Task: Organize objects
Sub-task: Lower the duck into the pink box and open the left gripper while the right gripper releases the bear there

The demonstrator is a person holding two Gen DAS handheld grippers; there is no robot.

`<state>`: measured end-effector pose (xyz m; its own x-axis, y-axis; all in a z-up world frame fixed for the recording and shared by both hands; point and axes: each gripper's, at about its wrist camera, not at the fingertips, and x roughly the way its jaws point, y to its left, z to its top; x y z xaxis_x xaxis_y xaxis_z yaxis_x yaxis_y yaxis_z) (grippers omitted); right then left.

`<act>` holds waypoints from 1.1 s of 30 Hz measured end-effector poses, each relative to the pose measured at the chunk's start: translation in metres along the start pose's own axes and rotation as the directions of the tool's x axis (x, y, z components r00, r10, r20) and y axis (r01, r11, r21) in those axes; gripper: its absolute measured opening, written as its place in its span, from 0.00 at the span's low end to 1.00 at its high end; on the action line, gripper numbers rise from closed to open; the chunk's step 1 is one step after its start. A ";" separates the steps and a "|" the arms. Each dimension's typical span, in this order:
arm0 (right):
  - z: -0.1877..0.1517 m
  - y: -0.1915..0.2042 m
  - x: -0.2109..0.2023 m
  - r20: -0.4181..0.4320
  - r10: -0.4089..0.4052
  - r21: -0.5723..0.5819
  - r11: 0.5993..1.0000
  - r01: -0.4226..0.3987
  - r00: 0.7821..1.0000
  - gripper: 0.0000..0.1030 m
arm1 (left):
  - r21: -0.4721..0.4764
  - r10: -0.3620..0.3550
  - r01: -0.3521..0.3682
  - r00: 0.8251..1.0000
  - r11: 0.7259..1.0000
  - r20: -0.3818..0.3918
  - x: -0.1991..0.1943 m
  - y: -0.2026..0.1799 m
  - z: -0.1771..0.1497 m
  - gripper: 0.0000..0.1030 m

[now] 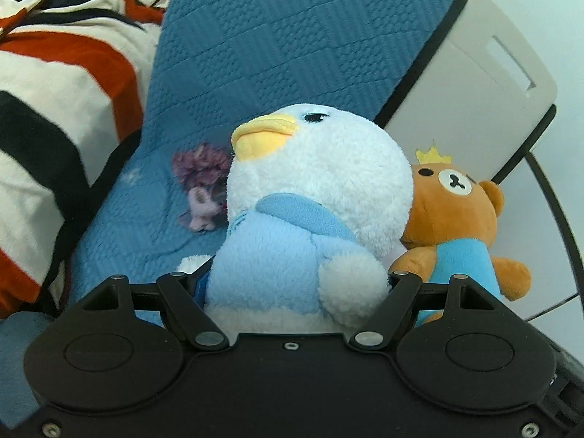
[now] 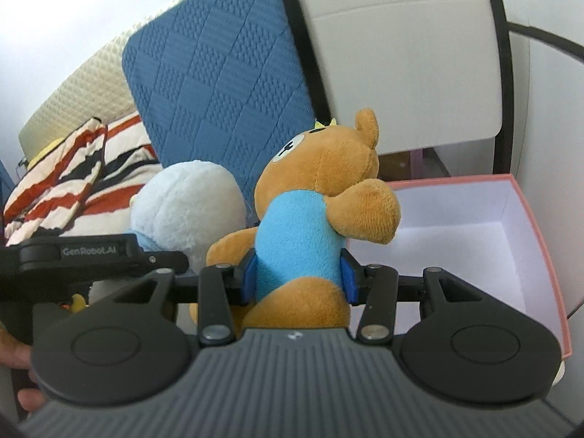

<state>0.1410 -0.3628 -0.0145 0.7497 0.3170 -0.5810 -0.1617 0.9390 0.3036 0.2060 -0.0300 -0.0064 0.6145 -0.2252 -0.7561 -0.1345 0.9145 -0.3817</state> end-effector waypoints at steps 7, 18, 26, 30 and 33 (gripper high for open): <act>0.019 -0.029 -0.011 0.046 -0.020 0.023 1.000 0.019 0.999 0.47 | 0.026 -0.044 0.044 0.999 0.999 0.012 0.008 -0.042 0.013 0.72; 0.030 -0.100 -0.011 0.064 -0.100 0.073 0.993 0.096 0.993 0.47 | 0.099 -0.081 0.084 0.996 0.992 -0.037 0.060 -0.120 0.005 0.72; 0.013 -0.149 0.022 -0.036 -0.139 0.097 0.985 0.141 0.990 0.47 | 0.120 -0.056 0.073 0.989 0.990 -0.136 0.123 -0.152 -0.014 0.72; 0.001 -0.170 0.041 -0.095 -0.151 0.088 0.983 0.160 0.984 0.47 | 0.136 -0.027 0.053 0.982 0.989 -0.185 0.152 -0.161 -0.028 0.72; -0.009 -0.184 0.053 -0.131 -0.152 0.109 0.980 0.167 0.980 0.47 | 0.134 -0.017 0.047 0.976 0.990 -0.218 0.169 -0.163 -0.035 0.72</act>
<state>0.2050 -0.5176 -0.1078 0.6753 0.1849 -0.7140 0.0367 0.9585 0.2828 0.3040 -0.2286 -0.0909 0.4329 -0.3085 -0.8470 0.0004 0.9397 -0.3420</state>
